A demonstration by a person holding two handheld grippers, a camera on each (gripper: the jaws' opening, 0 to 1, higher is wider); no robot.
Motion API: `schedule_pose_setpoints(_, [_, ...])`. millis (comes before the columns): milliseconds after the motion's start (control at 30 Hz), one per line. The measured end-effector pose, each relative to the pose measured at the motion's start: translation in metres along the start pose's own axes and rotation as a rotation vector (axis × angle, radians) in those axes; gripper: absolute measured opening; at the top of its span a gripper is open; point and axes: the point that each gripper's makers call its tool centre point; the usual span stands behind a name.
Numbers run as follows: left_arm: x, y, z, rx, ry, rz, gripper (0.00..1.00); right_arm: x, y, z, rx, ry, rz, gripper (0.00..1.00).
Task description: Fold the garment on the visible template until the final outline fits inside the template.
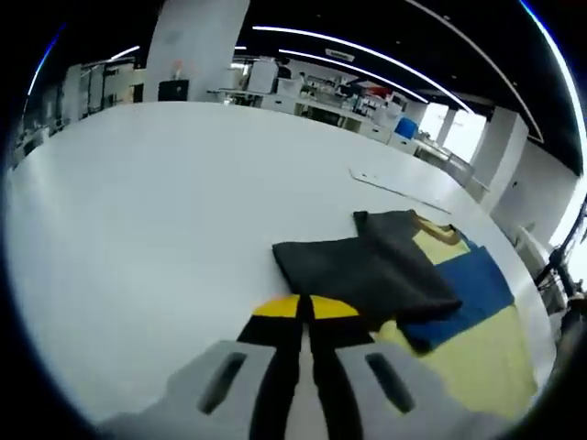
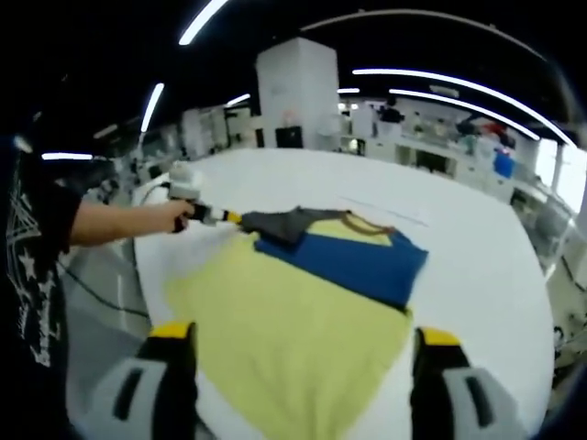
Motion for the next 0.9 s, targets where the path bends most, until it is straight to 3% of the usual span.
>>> schedule_pose_setpoints(67, [-0.002,0.004,-0.01,-0.007,-0.002,0.022,0.0,0.002,0.001,0.001,-0.005,0.006,0.001,0.98])
schedule_pose_setpoints(633, [0.04,0.033,-0.039,-0.064,0.029,0.041,0.0,0.006,0.001,0.0,-0.008,0.022,0.013,0.98])
schedule_pose_setpoints(900, [0.065,0.031,-0.048,-0.05,0.07,0.077,0.0,0.005,0.0,0.0,-0.005,0.022,0.02,0.98])
Point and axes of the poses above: the point that each gripper's makers call its tool centre point, and the gripper's own axes: z roughly forward along the fingers, x roughly to its left, y roughly out of its top, and after that the axes turned 4 degrees about -x, right-handed
